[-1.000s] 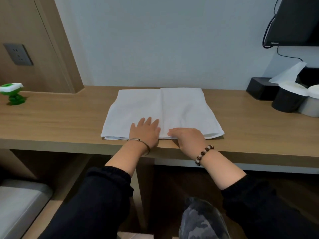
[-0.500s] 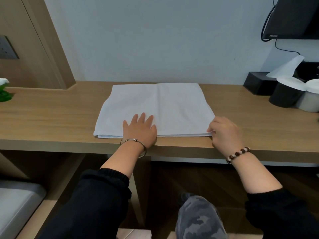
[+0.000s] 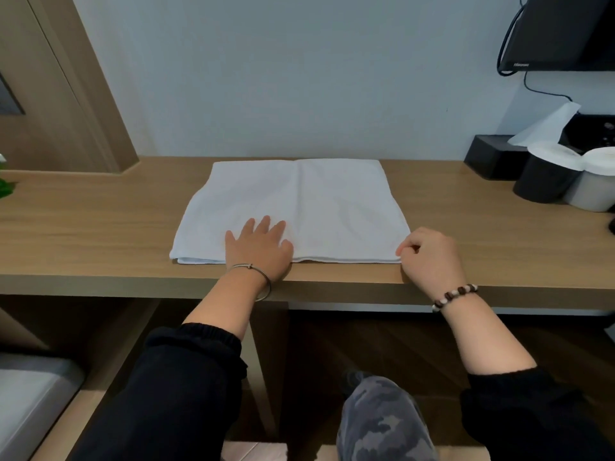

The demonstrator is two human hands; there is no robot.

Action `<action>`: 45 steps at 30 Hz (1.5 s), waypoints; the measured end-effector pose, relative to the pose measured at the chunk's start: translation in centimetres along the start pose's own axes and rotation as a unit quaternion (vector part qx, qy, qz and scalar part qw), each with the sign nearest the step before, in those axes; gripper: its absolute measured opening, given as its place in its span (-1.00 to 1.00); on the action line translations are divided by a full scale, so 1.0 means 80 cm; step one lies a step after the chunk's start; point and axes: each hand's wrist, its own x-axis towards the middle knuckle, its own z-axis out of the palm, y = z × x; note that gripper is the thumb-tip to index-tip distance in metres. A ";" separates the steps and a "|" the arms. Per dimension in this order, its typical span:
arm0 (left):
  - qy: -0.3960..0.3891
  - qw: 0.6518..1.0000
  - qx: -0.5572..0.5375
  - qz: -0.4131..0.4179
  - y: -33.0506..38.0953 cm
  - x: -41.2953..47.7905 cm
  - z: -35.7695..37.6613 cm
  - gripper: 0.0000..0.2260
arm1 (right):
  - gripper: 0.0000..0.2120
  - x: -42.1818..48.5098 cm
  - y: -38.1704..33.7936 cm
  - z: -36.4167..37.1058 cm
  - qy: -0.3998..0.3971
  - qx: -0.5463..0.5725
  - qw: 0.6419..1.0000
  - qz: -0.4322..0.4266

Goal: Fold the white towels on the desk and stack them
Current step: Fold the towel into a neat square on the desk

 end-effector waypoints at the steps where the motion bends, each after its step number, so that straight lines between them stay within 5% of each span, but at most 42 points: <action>1: -0.010 1.000 0.000 -0.010 -0.008 0.003 -0.004 -0.55 | -0.75 -0.005 -0.007 0.003 -0.008 0.005 1.000 -0.014; 6: -0.032 0.994 0.042 -0.095 -0.025 0.016 -0.024 -0.60 | -0.69 -0.027 -0.049 0.021 -0.082 0.103 0.988 -0.074; 11: 0.055 0.993 -0.099 -0.033 0.000 0.013 -0.030 -0.62 | -0.60 -0.003 -0.067 0.019 -0.241 0.260 0.935 -0.029; 14: 0.125 0.976 -0.178 -0.004 -0.004 0.005 -0.031 -0.65 | -0.60 0.027 -0.057 0.018 -0.219 0.337 0.915 0.031; 18: 0.190 0.960 -0.206 0.017 -0.004 -0.005 -0.041 -0.68 | -0.63 0.077 -0.029 0.020 -0.044 0.194 0.978 0.062; 20: 0.192 0.964 -0.173 0.066 0.010 -0.010 -0.040 -0.69 | -0.64 0.097 -0.019 0.028 -0.074 0.110 0.990 0.040; 24: 0.070 0.993 -0.026 0.096 0.033 -0.010 -0.028 -0.72 | -0.64 0.110 -0.008 0.037 -0.128 0.034 0.991 -0.019; 30: 0.069 0.994 0.081 -0.020 0.040 0.018 -0.044 -0.61 | -0.71 0.076 -0.023 0.029 -0.130 0.056 0.987 -0.079; 34: 0.024 0.999 -0.012 -0.023 0.047 0.029 -0.032 -0.62 | -0.75 0.060 -0.033 0.024 -0.191 0.166 0.965 -0.063; 36: -0.026 0.998 -0.059 0.025 0.047 0.029 -0.019 -0.58 | -0.77 0.071 -0.024 0.021 -0.111 0.231 0.967 0.008; 39: -0.063 0.996 -0.044 0.046 0.041 0.031 -0.004 -0.49 | -0.85 0.104 0.005 0.016 0.030 0.134 0.986 0.100; 45: -0.066 0.996 -0.027 0.053 0.039 0.032 0.003 -0.46 | -0.62 0.154 0.018 0.020 -0.165 -0.031 0.979 0.112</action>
